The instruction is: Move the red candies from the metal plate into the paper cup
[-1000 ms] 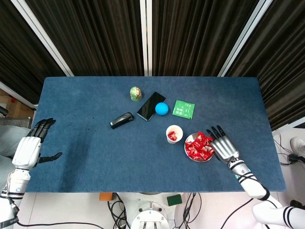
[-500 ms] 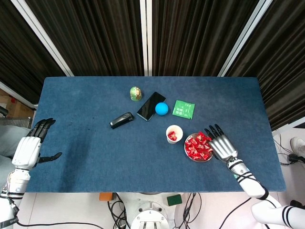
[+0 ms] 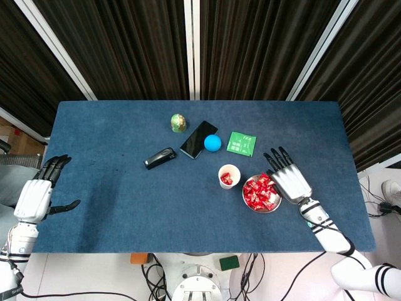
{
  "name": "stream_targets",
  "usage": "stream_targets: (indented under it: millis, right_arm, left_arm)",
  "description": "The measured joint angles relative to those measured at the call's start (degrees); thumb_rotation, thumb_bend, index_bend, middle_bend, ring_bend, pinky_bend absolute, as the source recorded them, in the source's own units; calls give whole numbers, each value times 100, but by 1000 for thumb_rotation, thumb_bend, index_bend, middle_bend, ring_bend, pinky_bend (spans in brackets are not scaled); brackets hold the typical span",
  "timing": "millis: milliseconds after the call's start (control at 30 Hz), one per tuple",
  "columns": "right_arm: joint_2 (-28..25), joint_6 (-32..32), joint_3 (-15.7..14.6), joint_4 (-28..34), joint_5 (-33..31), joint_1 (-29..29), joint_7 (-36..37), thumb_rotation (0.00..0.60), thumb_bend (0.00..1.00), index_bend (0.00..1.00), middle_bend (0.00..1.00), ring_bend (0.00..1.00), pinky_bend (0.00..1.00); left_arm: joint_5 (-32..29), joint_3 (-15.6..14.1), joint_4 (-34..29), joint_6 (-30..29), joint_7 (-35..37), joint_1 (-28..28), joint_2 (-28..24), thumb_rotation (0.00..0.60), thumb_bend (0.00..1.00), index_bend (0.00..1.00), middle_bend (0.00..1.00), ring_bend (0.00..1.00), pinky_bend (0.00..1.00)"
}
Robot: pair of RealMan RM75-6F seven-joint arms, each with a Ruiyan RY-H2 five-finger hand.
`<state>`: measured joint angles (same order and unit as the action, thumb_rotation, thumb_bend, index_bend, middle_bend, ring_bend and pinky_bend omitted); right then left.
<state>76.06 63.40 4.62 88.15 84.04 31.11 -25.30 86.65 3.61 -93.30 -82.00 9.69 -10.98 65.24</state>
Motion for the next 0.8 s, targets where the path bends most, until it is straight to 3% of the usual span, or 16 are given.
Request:
stream_targets:
  millis: [533,800]
  right_arm:
    - [846,-903,608,-100,-519,1116,-762,600,403,615,75,0,0]
    - [962,-1004,608,-94,-789,1284,-1036,600,386,430,68,0,0]
  left_arm:
    - [-41,25,50,-28,83,25,-21,600,86,103,66,51,223]
    - [-35,28,72,-41,145,35,-37,600,86,103,66,51,223]
